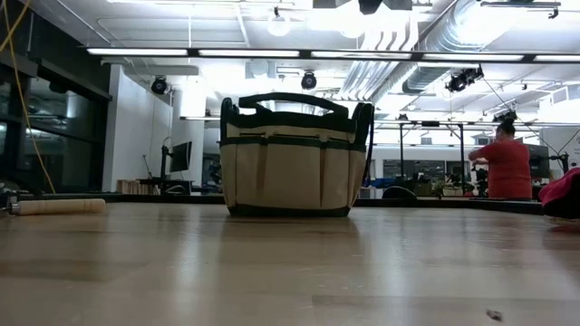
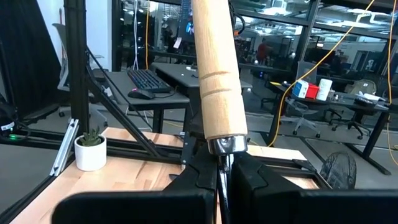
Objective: Pick & Place Garden tools in Gardening bag
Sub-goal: Put the hand rake into the gardening bag
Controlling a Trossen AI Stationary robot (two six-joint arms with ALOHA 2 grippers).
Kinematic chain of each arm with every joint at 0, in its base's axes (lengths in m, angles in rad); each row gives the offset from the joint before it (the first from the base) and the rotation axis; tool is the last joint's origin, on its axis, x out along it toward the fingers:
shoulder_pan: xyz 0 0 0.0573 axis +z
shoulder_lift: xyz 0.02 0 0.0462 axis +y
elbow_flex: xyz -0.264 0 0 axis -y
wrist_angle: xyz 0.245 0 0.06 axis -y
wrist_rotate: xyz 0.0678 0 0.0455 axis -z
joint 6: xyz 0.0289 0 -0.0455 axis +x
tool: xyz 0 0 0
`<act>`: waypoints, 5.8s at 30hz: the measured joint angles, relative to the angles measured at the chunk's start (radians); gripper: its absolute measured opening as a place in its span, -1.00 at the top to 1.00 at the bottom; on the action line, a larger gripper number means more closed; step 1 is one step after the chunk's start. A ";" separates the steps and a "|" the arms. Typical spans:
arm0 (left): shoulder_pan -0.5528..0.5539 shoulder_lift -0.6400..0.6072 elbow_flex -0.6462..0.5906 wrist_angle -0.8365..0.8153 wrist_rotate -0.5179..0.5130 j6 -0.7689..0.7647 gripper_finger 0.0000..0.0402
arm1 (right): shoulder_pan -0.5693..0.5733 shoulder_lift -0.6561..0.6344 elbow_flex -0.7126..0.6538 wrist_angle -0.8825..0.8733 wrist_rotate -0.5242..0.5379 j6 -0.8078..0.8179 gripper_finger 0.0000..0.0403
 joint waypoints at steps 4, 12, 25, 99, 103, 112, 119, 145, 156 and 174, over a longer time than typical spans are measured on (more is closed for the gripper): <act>0.000 0.012 -0.001 0.006 -0.028 0.007 0.38 | -0.001 0.000 0.000 0.000 -0.001 0.000 0.98; 0.000 0.009 0.000 0.007 -0.042 0.000 0.38 | -0.001 0.000 0.000 0.003 0.002 0.000 0.98; -0.001 0.020 0.000 0.025 -0.102 -0.008 0.38 | -0.001 0.000 0.000 0.059 -0.021 0.000 0.98; -0.001 0.022 -0.071 0.351 -0.147 0.172 0.70 | -0.002 -0.001 0.002 0.137 -0.092 -0.025 0.66; -0.001 0.023 -0.071 0.336 -0.153 0.161 0.70 | -0.002 -0.002 0.003 0.116 -0.097 0.003 0.41; 0.000 0.023 -0.071 0.308 -0.160 0.147 0.70 | -0.001 -0.002 0.003 0.094 -0.100 0.050 -0.06; 0.000 0.023 -0.086 0.306 -0.176 0.130 0.70 | -0.001 -0.032 0.000 0.051 -0.095 0.051 -0.20; 0.002 0.035 -0.087 0.285 -0.185 0.105 0.70 | -0.002 -0.069 -0.002 -0.051 -0.079 -0.061 -0.21; 0.021 0.052 -0.084 0.298 -0.177 0.108 0.70 | -0.005 -0.069 -0.005 -0.024 -0.039 -0.167 -0.21; 0.019 0.068 -0.087 0.258 -0.211 0.100 0.70 | -0.004 -0.091 -0.001 -0.029 0.039 -0.348 -0.21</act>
